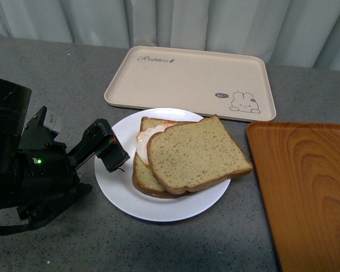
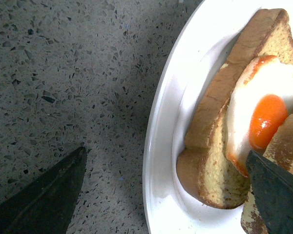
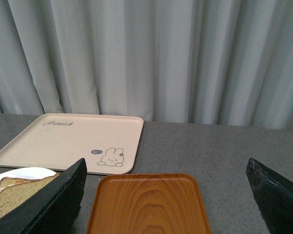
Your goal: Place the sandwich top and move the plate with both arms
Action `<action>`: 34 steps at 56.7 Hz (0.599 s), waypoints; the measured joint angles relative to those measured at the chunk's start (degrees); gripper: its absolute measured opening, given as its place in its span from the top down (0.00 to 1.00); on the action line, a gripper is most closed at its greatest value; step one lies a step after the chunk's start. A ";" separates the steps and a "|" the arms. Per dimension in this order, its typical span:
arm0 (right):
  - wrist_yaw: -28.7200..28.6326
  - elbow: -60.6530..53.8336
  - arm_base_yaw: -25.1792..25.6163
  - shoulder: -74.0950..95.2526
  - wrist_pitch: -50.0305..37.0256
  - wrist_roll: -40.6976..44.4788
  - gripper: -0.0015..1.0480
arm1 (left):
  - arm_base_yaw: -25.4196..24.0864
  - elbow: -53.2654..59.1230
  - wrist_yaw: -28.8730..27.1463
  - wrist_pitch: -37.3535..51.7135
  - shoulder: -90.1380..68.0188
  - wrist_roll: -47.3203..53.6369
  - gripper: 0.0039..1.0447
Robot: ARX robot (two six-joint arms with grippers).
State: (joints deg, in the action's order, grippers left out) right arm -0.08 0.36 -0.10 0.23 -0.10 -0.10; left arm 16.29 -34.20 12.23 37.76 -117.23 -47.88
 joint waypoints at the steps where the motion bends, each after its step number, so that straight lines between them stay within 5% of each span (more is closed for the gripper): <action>1: 0.00 0.00 0.00 0.00 0.00 0.00 0.09 | 0.04 -0.02 -0.09 0.00 -0.04 -0.04 0.06; 4: 0.00 0.00 0.00 0.00 0.00 0.00 0.09 | 0.09 -0.07 -0.13 0.00 -0.11 -0.28 0.06; 14: 0.00 0.00 0.00 0.00 0.00 0.00 0.09 | 0.07 -0.07 -0.52 0.00 -0.74 -0.66 0.44; 34: 0.00 0.00 0.00 0.00 0.02 0.00 0.09 | -0.15 -0.09 1.29 0.61 -1.11 -2.45 0.93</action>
State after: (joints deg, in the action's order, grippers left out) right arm -0.08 0.36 -0.10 0.23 -0.08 -0.10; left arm 16.14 -34.28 13.52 38.37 -118.34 -50.33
